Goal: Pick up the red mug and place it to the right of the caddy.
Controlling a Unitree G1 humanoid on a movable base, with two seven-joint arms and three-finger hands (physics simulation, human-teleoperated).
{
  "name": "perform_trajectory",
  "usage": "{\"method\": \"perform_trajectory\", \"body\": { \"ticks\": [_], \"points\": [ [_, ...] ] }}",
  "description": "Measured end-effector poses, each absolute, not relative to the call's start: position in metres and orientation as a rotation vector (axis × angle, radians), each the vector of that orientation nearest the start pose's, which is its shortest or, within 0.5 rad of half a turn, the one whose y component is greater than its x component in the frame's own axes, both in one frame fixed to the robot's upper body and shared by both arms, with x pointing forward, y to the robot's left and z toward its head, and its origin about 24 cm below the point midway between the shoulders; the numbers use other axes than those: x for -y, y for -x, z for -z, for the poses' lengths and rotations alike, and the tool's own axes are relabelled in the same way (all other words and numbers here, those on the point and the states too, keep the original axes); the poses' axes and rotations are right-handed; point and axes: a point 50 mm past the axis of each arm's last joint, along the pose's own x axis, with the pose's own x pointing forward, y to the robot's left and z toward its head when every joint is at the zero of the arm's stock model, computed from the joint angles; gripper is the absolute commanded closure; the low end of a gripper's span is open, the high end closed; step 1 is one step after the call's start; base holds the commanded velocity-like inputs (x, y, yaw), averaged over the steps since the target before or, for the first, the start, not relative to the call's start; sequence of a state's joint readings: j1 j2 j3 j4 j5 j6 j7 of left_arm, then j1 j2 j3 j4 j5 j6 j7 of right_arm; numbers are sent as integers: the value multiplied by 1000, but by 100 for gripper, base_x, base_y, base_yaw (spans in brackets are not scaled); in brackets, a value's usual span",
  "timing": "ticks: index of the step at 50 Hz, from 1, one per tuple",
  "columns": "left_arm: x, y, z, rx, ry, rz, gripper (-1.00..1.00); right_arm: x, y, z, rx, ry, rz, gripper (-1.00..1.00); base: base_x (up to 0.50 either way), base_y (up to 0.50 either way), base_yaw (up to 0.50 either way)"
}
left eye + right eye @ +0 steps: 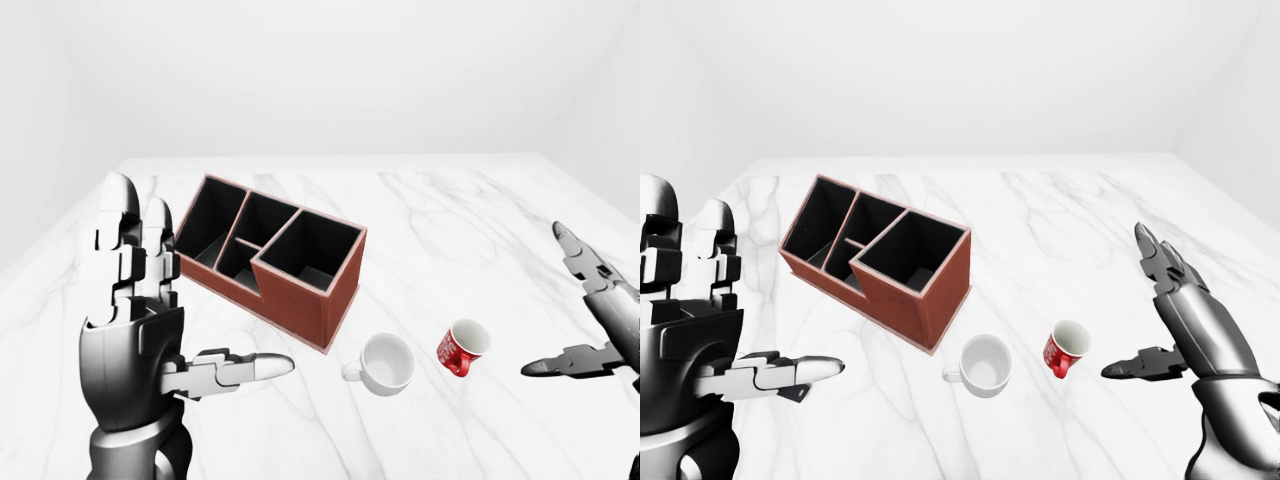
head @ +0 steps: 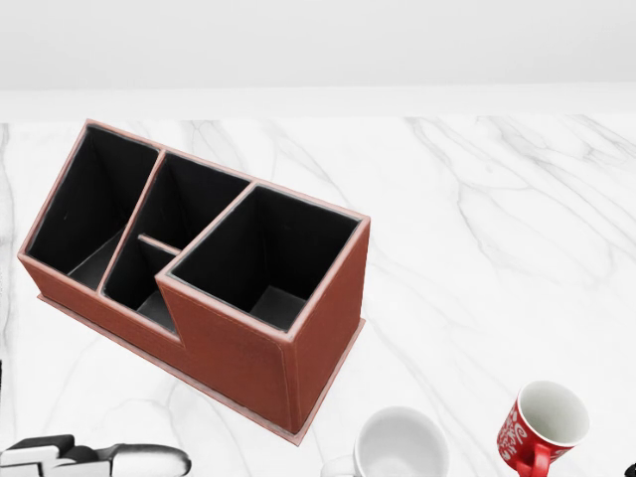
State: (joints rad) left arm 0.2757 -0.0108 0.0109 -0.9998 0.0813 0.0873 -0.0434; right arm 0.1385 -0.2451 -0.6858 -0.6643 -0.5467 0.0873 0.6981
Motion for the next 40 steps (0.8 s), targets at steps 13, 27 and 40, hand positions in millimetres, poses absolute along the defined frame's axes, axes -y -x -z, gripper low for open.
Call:
{"method": "perform_trajectory", "body": {
  "ticks": [13,27,40],
  "points": [
    [-161,-151,-198,646,-121,-76,-100,290,-180,-158,-89,1017,111,-100,0,0,0],
    [-161,-152,-198,645,-122,-78,-100,299,-196,-153,-144,1050,85,-100,0,0,0],
    [-162,-152,-198,645,-122,-79,-100,306,-208,-142,-218,1089,46,-100,0,0,0]
  ]
}}
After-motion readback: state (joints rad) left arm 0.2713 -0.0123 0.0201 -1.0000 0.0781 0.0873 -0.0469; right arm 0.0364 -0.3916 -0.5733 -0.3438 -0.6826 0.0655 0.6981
